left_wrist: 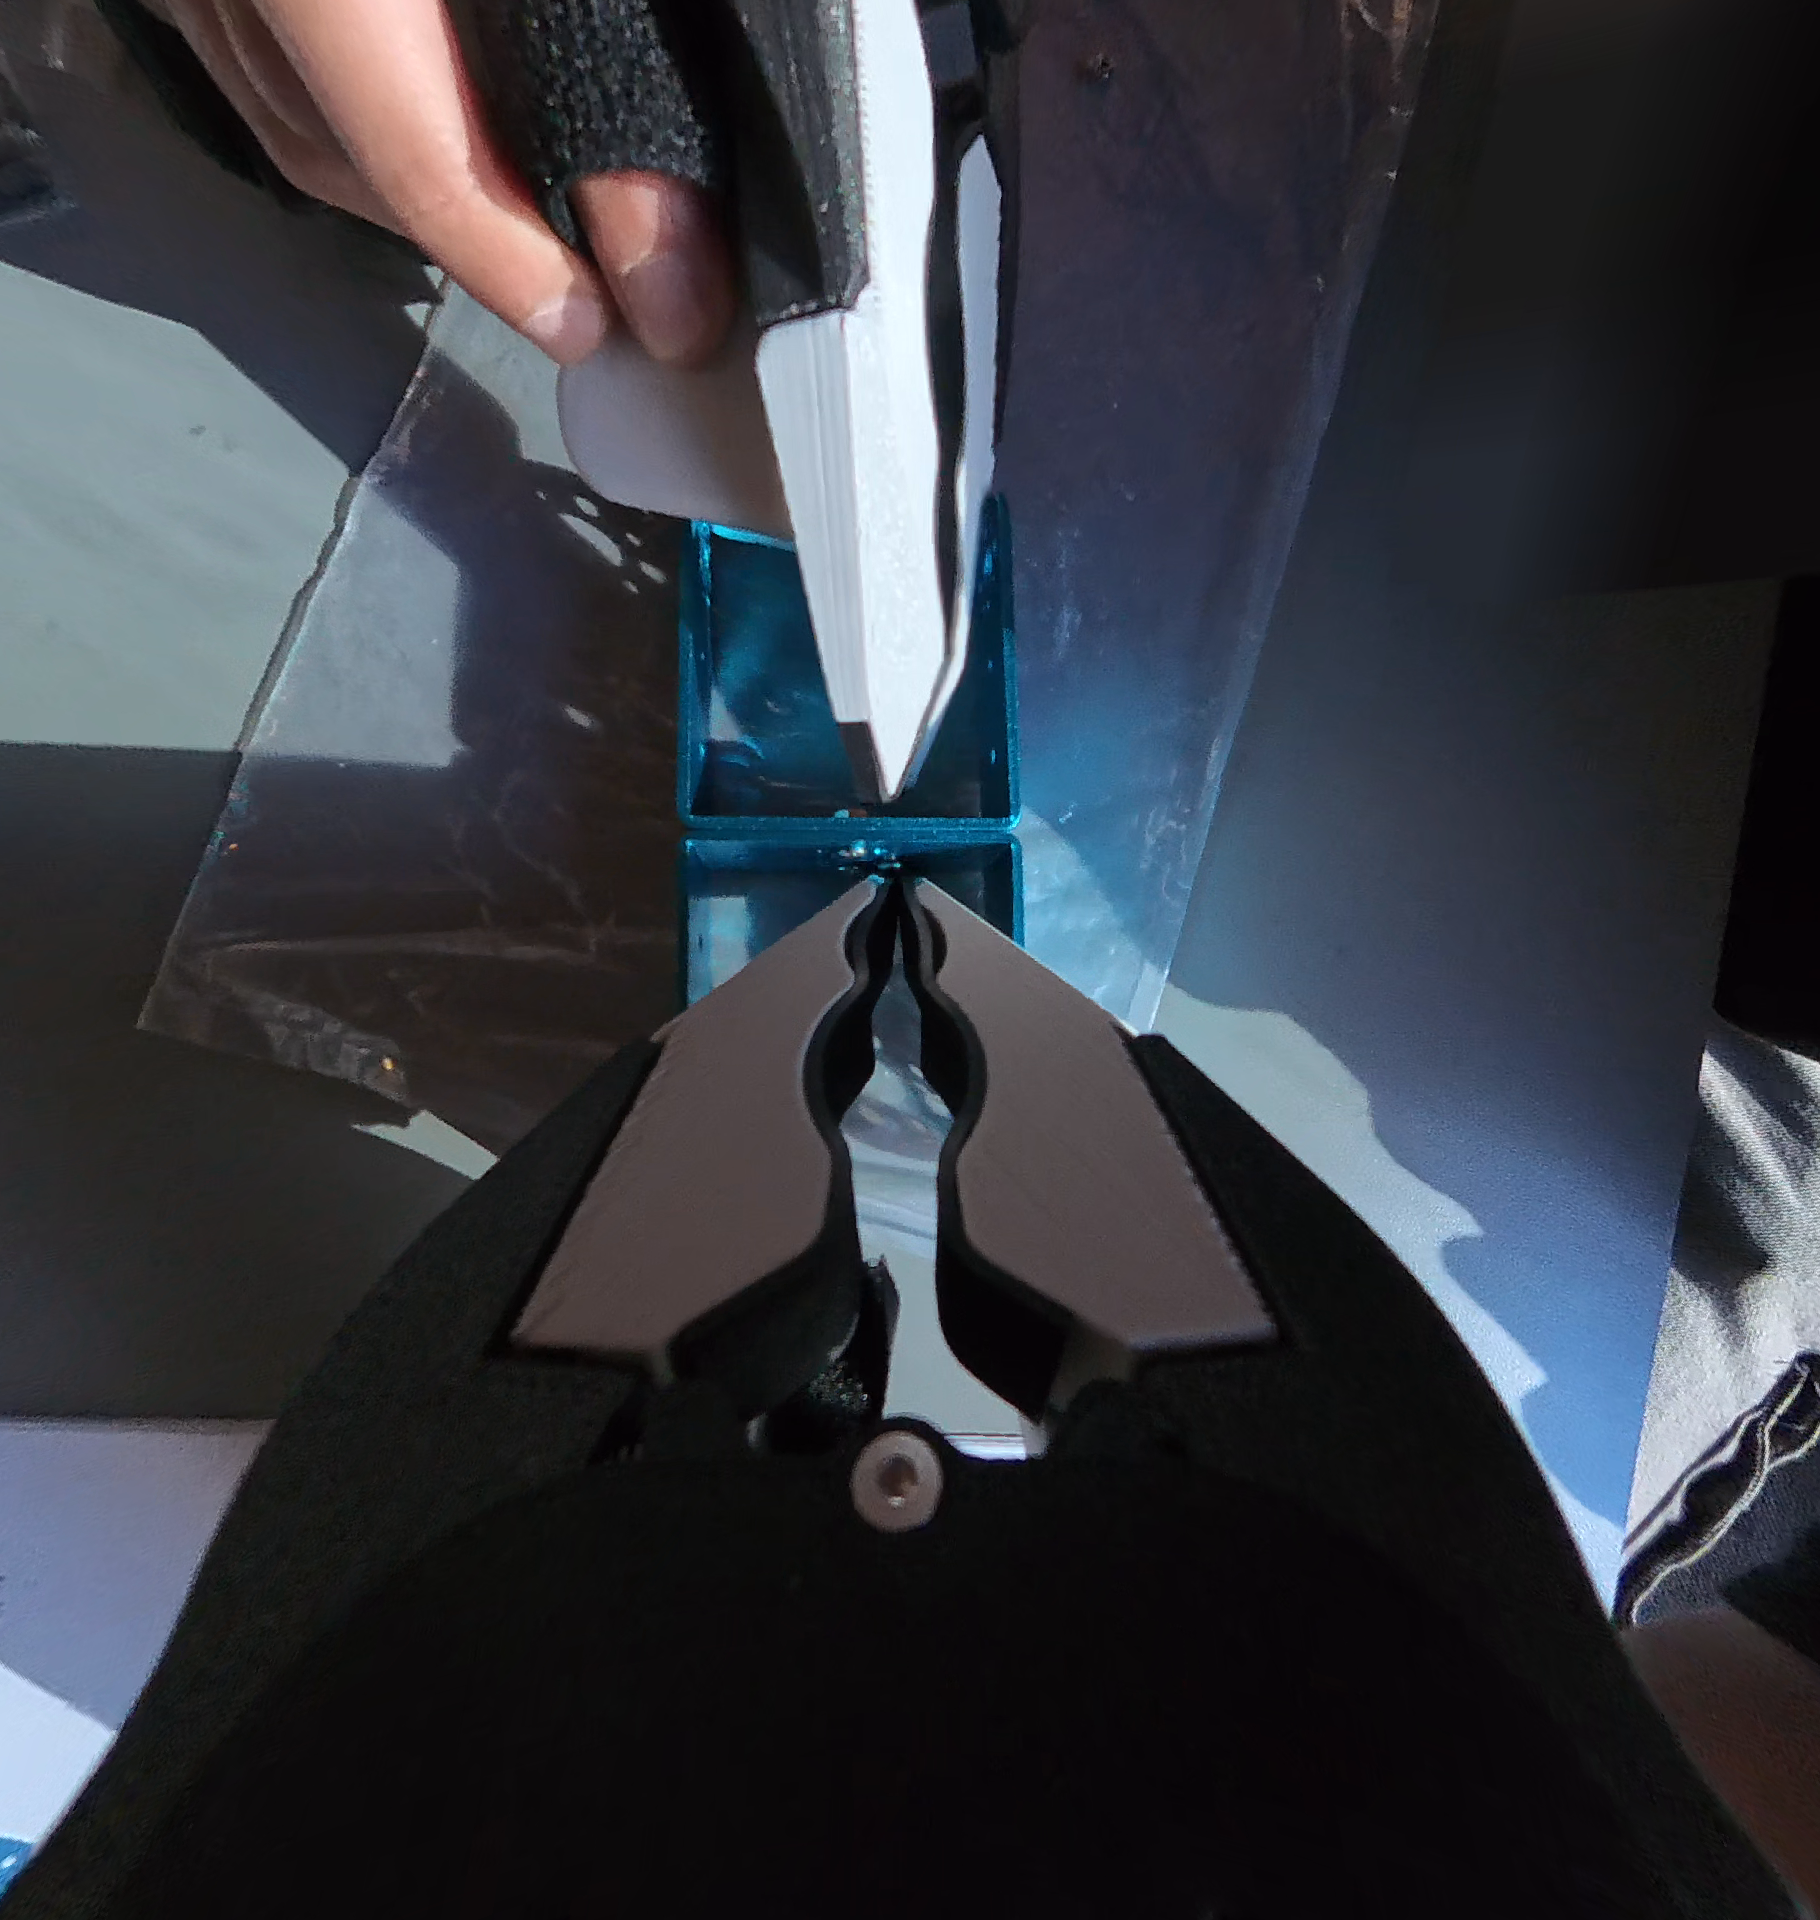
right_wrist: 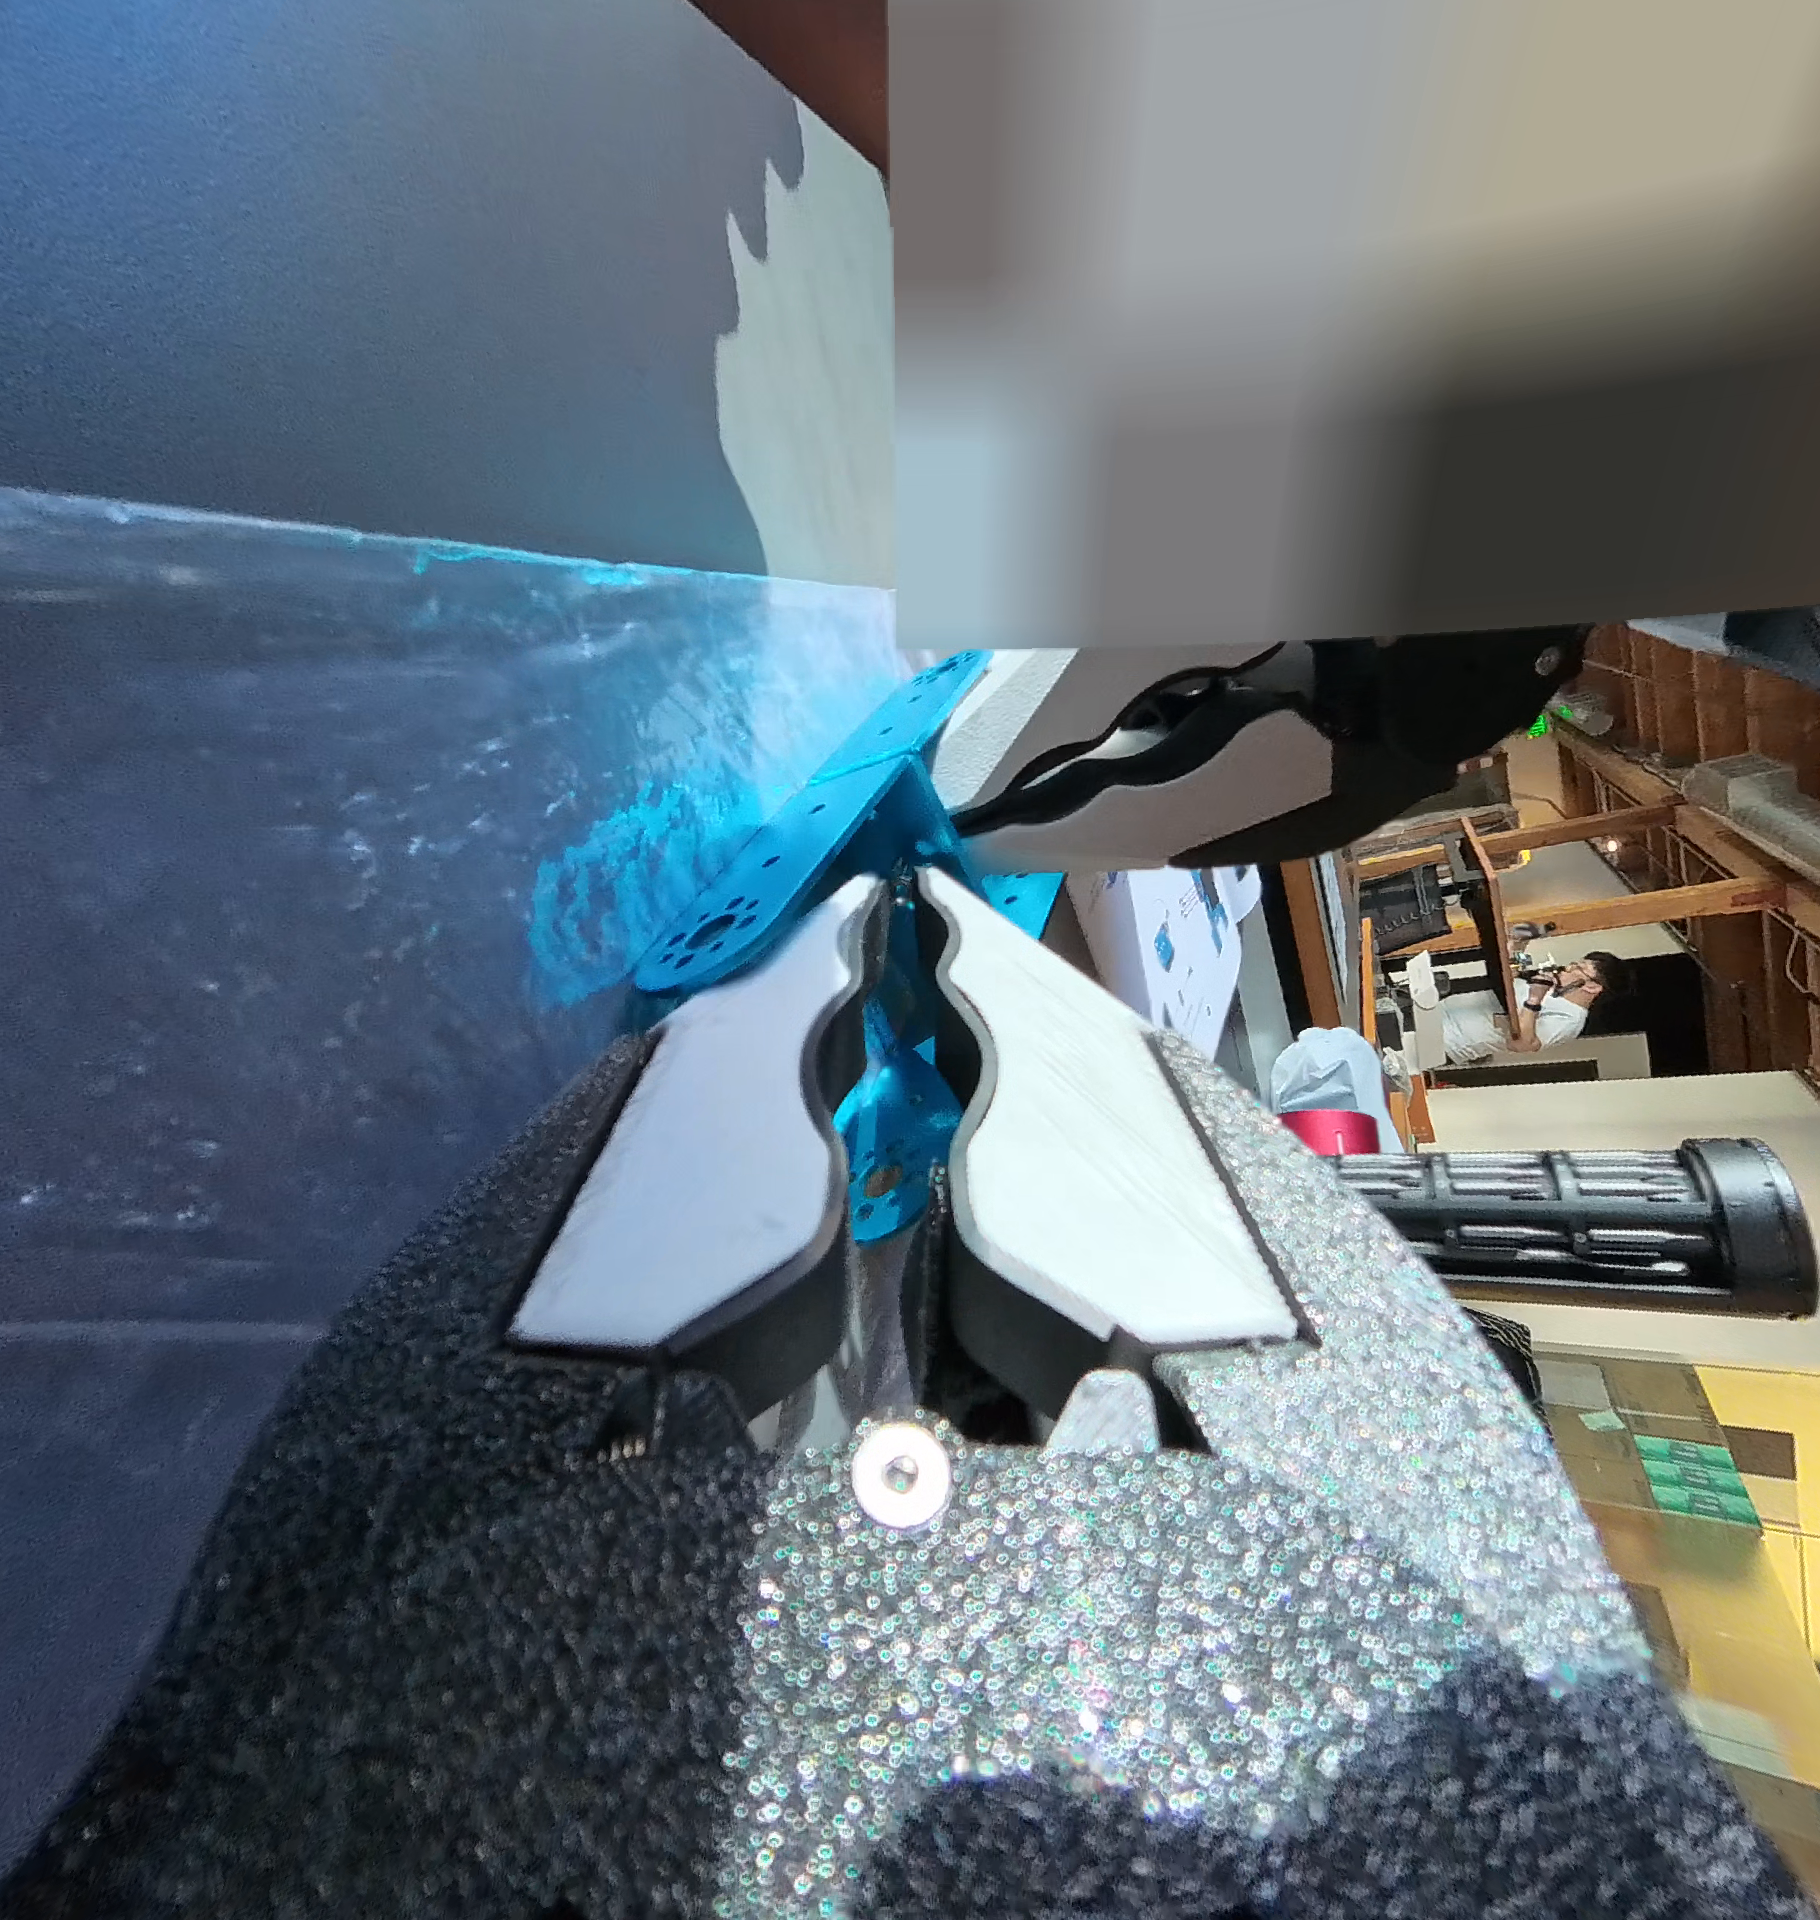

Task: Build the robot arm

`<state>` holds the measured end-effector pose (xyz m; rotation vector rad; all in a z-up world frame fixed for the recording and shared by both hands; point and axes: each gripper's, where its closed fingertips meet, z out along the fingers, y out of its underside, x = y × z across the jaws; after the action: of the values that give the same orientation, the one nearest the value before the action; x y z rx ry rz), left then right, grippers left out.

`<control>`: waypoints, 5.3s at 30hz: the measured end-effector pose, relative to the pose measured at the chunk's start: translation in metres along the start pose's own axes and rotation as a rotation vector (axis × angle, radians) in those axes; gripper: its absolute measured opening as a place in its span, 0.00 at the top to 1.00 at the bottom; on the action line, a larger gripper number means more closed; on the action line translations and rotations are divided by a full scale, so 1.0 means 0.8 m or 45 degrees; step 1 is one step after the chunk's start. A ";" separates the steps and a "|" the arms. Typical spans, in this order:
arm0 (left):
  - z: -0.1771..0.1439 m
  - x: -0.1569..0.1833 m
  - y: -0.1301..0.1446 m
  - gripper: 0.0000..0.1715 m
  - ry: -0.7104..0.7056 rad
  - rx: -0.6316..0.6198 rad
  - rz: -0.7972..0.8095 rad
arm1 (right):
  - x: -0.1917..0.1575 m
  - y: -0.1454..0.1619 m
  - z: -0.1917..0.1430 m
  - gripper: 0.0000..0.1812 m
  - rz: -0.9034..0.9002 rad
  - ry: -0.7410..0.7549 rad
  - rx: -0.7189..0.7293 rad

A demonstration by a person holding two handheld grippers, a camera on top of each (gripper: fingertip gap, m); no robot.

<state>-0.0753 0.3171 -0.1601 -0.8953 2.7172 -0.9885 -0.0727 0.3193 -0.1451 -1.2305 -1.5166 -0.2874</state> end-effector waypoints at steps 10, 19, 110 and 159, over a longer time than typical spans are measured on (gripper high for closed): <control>0.000 -0.006 -0.004 1.00 -0.005 0.050 -0.013 | -0.005 -0.002 0.002 0.98 -0.015 -0.055 0.034; 0.003 -0.009 -0.004 1.00 -0.017 0.062 -0.018 | -0.003 0.001 0.001 0.98 -0.084 -0.015 0.026; -0.015 0.025 -0.009 1.00 -0.330 0.032 0.055 | -0.006 0.018 -0.038 0.95 0.924 -0.823 -0.426; -0.002 -0.033 -0.028 0.75 -0.612 0.163 -0.004 | 0.002 0.006 -0.035 1.00 1.731 -0.993 -0.101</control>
<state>-0.0437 0.3194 -0.1472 -0.9655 2.2281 -0.8087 -0.0523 0.3020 -0.1359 -2.2745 -0.8966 1.1367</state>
